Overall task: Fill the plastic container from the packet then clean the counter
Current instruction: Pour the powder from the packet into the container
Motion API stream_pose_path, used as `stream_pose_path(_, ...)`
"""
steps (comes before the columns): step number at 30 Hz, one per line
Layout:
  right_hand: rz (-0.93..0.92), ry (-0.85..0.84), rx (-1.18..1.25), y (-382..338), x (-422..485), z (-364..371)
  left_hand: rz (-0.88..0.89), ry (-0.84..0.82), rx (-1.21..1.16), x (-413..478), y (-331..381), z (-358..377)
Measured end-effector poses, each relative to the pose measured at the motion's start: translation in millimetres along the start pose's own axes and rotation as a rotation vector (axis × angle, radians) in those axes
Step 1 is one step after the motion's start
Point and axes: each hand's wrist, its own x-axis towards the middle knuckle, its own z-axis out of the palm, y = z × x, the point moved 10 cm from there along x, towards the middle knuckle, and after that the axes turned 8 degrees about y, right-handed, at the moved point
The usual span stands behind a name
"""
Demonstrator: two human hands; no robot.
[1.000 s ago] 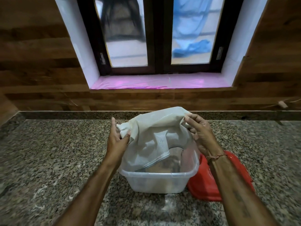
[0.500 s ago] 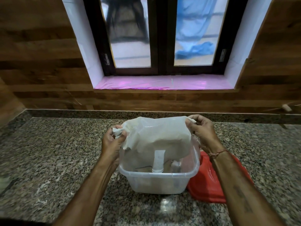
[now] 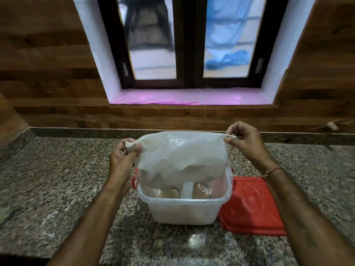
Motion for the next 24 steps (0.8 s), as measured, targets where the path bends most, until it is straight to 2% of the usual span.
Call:
stream_pose_path(4, 0.002, -0.053, -0.16, 3, 2, -1, 0.041, -0.024, 0.005, -1, 9, 5)
stream_pose_path(12, 0.057, -0.198, -0.173, -9, -17, 23, 0.019, 0.005, -0.024, -7, 3, 11)
stream_pose_path(14, 0.051, -0.181, -0.234, -9, -20, 27, 0.013, 0.002, -0.022, -8, 3, 9)
stream_pose_path(20, -0.189, 0.013, -0.6, -32, -21, 28, 0.076, 0.003, 0.049, -9, 7, 3)
stream_pose_path(24, -0.274, 0.044, -0.614, -45, -27, 29, 0.151, -0.046, 0.216, -7, 12, -4)
